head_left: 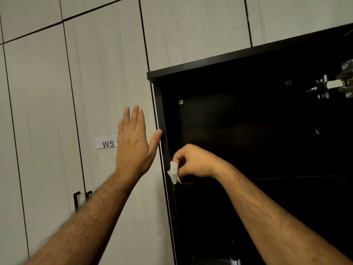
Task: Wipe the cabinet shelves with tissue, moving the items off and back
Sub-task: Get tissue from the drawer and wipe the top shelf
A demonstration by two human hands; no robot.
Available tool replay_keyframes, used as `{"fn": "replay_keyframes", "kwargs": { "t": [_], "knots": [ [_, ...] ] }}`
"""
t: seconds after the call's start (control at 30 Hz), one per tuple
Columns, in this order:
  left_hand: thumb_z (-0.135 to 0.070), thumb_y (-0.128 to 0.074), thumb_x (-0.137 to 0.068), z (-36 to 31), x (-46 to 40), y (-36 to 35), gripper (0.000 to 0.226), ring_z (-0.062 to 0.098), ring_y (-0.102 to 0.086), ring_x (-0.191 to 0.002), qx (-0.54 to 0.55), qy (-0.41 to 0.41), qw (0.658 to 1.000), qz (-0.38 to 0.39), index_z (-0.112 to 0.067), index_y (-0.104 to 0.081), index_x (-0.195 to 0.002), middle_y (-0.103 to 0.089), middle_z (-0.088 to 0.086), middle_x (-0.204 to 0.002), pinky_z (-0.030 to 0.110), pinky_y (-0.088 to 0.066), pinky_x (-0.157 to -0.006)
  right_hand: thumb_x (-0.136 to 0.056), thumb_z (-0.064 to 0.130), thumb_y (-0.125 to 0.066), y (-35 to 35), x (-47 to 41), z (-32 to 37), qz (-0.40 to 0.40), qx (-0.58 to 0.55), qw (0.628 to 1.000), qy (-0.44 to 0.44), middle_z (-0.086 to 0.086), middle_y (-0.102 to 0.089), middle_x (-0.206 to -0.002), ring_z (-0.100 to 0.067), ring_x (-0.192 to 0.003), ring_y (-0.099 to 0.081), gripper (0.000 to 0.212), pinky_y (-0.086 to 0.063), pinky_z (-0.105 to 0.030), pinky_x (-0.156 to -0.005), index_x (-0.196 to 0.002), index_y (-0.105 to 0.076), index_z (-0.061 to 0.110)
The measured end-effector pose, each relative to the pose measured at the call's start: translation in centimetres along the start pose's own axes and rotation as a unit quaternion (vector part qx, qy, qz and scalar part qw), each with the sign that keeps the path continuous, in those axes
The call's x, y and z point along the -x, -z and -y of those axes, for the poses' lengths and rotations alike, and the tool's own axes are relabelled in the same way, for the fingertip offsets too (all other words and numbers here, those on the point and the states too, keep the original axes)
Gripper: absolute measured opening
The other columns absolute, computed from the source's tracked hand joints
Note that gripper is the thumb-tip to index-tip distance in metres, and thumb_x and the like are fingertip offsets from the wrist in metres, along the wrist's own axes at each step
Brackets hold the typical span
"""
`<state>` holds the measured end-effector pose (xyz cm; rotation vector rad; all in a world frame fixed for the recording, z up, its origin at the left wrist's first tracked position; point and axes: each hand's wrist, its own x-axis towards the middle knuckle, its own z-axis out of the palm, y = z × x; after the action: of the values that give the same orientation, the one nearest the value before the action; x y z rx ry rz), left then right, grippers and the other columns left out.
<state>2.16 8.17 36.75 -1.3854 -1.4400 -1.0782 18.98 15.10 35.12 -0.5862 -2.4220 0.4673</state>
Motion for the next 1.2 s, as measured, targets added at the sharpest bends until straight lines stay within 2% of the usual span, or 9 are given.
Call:
{"fn": "replay_keyframes", "kwargs": {
  "t": [0.23, 0.33, 0.43, 0.53, 0.67, 0.8, 0.93, 1.07, 1.2],
  "knots": [
    [-0.059, -0.021, -0.096, 0.2, -0.9, 0.1, 0.076, 0.017, 0.008, -0.150, 0.005, -0.012, 1.000, -0.003, -0.013, -0.011, -0.155, -0.005, 0.004, -0.164, 0.037, 0.002, -0.121, -0.086, -0.008, -0.062, 1.9, -2.3, 0.7, -0.167, -0.280, 0.944, 0.042, -0.014, -0.068, -0.078, -0.024, -0.069, -0.067, 0.007, -0.059, -0.038, -0.066, -0.093, -0.065, -0.007],
    [-0.058, -0.021, -0.097, 0.2, -1.4, 0.1, 0.074, 0.017, 0.007, -0.150, 0.006, -0.018, 1.000, -0.008, -0.012, -0.011, -0.155, -0.006, 0.005, -0.164, 0.039, -0.001, -0.122, -0.089, -0.003, -0.061, 3.4, -4.6, 2.9, -0.240, -0.320, 0.914, 0.071, -0.007, -0.066, -0.079, -0.015, -0.068, -0.065, 0.007, -0.056, -0.030, -0.061, -0.092, -0.066, 0.002],
    [-0.056, -0.022, -0.099, 0.6, -1.7, 0.2, 0.073, 0.016, 0.006, -0.150, 0.005, -0.026, 1.000, -0.014, -0.010, -0.012, -0.155, -0.008, 0.006, -0.163, 0.041, -0.004, -0.123, -0.092, 0.005, -0.059, 4.8, -6.9, 5.3, -0.309, -0.356, 0.879, 0.069, 0.001, -0.066, -0.084, -0.013, -0.079, -0.064, 0.017, -0.051, -0.027, -0.070, -0.087, -0.066, 0.019],
    [-0.058, -0.019, -0.097, 0.9, -1.9, 0.3, 0.075, 0.016, 0.006, -0.150, 0.004, -0.024, 1.000, -0.016, -0.011, -0.013, -0.155, -0.009, 0.005, -0.163, 0.040, -0.003, -0.122, -0.096, 0.007, -0.055, 5.2, -7.9, 7.0, -0.344, -0.431, 0.833, 0.039, 0.004, -0.063, -0.076, -0.006, -0.067, -0.058, 0.018, -0.047, -0.016, -0.058, -0.089, -0.067, 0.019],
    [-0.059, -0.019, -0.097, 1.5, -1.7, 0.4, 0.075, 0.014, 0.009, -0.150, -0.001, -0.023, 1.000, -0.013, -0.013, -0.011, -0.155, -0.007, 0.003, -0.164, 0.036, 0.001, -0.121, -0.096, 0.005, -0.050, 4.1, -8.7, 6.4, -0.390, -0.461, 0.796, -0.041, -0.001, -0.059, -0.071, -0.009, -0.057, -0.053, 0.019, -0.042, -0.016, -0.044, -0.097, -0.069, 0.009],
    [-0.058, -0.022, -0.097, 1.9, -1.2, 0.3, 0.074, 0.014, 0.008, -0.150, -0.003, -0.015, 1.000, -0.010, -0.013, -0.011, -0.155, -0.007, 0.003, -0.164, 0.035, 0.002, -0.120, -0.095, 0.002, -0.045, 3.8, -8.4, 5.8, -0.393, -0.394, 0.827, -0.082, -0.004, -0.059, -0.082, -0.009, -0.062, -0.052, 0.024, -0.043, -0.016, -0.047, -0.107, -0.065, 0.008],
    [-0.059, -0.022, -0.097, 1.9, -0.6, 0.1, 0.075, 0.015, 0.006, -0.150, 0.006, -0.010, 1.000, -0.002, -0.012, -0.011, -0.155, -0.008, 0.004, -0.163, 0.037, -0.001, -0.122, -0.098, 0.012, -0.051, 3.2, -7.1, 5.4, -0.377, -0.350, 0.857, -0.033, 0.000, -0.060, -0.091, -0.011, -0.070, -0.056, 0.012, -0.049, -0.017, -0.051, -0.104, -0.059, 0.019],
    [-0.057, -0.024, -0.097, 1.5, -0.3, -0.1, 0.074, 0.017, 0.004, -0.150, 0.027, -0.009, 1.000, 0.002, -0.011, -0.012, -0.155, -0.010, 0.006, -0.163, 0.039, -0.003, -0.122, -0.099, 0.016, -0.051, 2.6, -5.7, 4.5, -0.334, -0.287, 0.897, 0.045, 0.004, -0.063, -0.098, -0.012, -0.092, -0.062, 0.013, -0.053, -0.024, -0.073, -0.108, -0.061, 0.018],
    [-0.056, -0.025, -0.098, 1.4, 0.2, -0.3, 0.074, 0.017, 0.004, -0.150, 0.047, -0.013, 0.999, 0.002, -0.010, -0.013, -0.155, -0.010, 0.006, -0.163, 0.036, -0.001, -0.122, -0.097, 0.007, -0.053, 1.6, -3.5, 1.9, -0.206, -0.303, 0.931, -0.001, -0.010, -0.062, -0.089, -0.017, -0.072, -0.063, 0.012, -0.057, -0.032, -0.063, -0.105, -0.059, 0.001]
  ]
}}
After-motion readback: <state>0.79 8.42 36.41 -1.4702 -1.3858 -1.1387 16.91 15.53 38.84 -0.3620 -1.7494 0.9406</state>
